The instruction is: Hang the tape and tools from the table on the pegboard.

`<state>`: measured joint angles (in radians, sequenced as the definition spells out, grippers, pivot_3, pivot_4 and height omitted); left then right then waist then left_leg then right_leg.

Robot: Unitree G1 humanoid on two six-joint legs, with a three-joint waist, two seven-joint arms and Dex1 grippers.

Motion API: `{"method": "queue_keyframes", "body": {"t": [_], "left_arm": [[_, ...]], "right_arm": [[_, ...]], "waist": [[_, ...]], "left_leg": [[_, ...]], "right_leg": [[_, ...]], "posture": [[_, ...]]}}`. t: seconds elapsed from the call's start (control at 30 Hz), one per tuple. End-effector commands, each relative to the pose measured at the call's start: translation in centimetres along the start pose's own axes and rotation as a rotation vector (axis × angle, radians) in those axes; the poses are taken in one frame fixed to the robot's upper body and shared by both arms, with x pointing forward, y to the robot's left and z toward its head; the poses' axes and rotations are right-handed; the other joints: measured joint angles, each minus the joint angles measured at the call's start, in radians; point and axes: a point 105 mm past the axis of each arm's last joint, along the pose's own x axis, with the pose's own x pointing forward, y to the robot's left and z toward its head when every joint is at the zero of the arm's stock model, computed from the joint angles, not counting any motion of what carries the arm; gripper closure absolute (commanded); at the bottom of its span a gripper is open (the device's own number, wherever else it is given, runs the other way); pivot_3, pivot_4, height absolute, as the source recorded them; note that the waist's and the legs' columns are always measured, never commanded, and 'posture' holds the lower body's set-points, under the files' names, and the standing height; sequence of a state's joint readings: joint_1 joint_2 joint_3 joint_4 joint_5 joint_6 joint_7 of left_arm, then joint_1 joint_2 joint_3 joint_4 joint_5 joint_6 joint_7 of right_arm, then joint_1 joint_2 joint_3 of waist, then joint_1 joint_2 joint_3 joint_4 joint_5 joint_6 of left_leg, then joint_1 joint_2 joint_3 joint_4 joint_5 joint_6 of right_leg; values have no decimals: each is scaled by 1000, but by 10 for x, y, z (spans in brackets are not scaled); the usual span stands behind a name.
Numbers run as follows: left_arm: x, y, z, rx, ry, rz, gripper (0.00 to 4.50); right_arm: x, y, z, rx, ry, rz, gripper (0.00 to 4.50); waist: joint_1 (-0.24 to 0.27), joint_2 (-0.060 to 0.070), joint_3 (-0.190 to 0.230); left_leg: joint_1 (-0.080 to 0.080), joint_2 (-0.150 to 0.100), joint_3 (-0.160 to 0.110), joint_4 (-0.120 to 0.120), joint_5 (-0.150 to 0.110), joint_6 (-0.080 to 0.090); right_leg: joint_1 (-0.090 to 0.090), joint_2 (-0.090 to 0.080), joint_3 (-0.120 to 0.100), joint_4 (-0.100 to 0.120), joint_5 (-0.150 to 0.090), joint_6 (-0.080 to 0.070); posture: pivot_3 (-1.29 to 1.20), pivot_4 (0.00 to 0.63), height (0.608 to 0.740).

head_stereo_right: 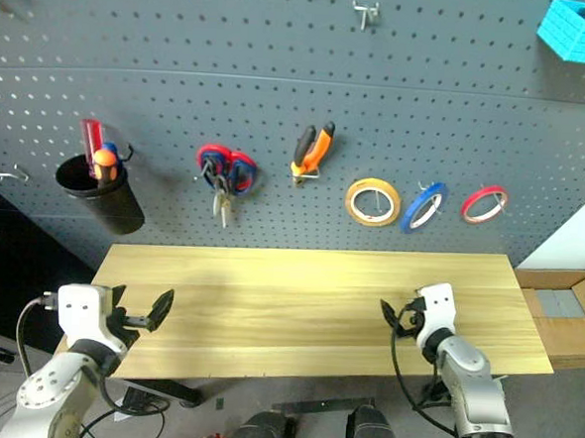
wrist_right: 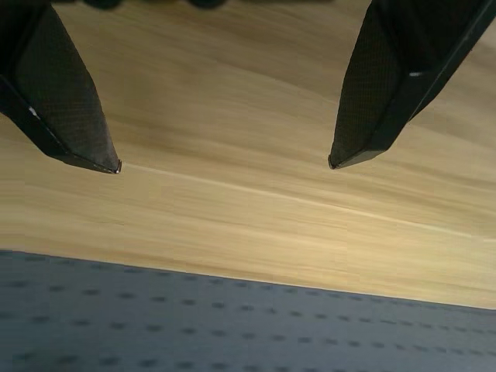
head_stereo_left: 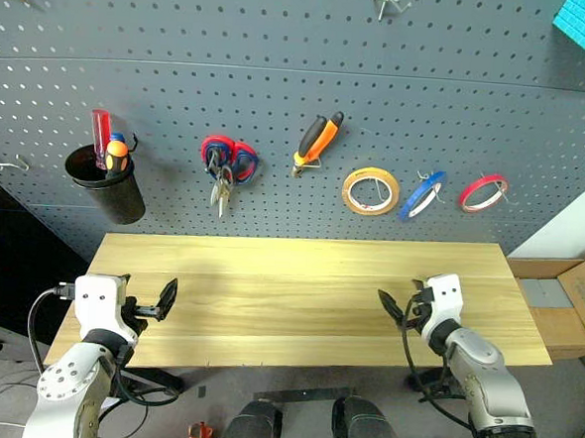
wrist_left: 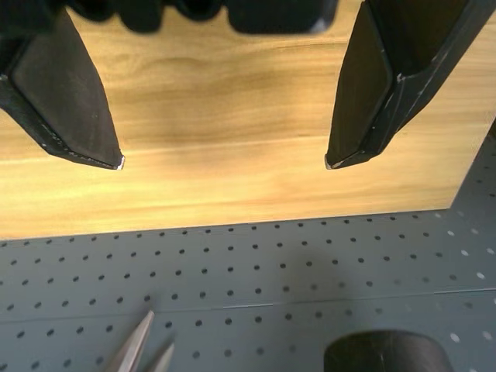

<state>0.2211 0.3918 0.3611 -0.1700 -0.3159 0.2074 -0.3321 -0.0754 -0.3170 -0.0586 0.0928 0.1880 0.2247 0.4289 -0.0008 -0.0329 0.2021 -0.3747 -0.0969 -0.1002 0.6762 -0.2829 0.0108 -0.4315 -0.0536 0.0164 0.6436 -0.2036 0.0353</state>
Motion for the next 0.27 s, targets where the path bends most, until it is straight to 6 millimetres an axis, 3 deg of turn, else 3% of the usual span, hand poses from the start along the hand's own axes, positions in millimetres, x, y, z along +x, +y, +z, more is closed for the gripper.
{"method": "queue_keyframes", "body": {"t": [0.03,0.27], "left_arm": [[1,8,11,30,-51,6,26],[4,7,8,27,-54,6,26]], "right_arm": [[1,-15,19,-37,-68,-40,0],[4,-21,22,-40,-80,-55,0]], "waist": [[0,1,0],[-1,1,0]], "left_leg": [[2,0,0,0,0,0],[10,1,-1,0,-2,2]], "right_leg": [[2,0,0,0,0,0],[11,0,0,-2,-4,5]], "posture": [[-2,169,740],[-5,173,740]]}}
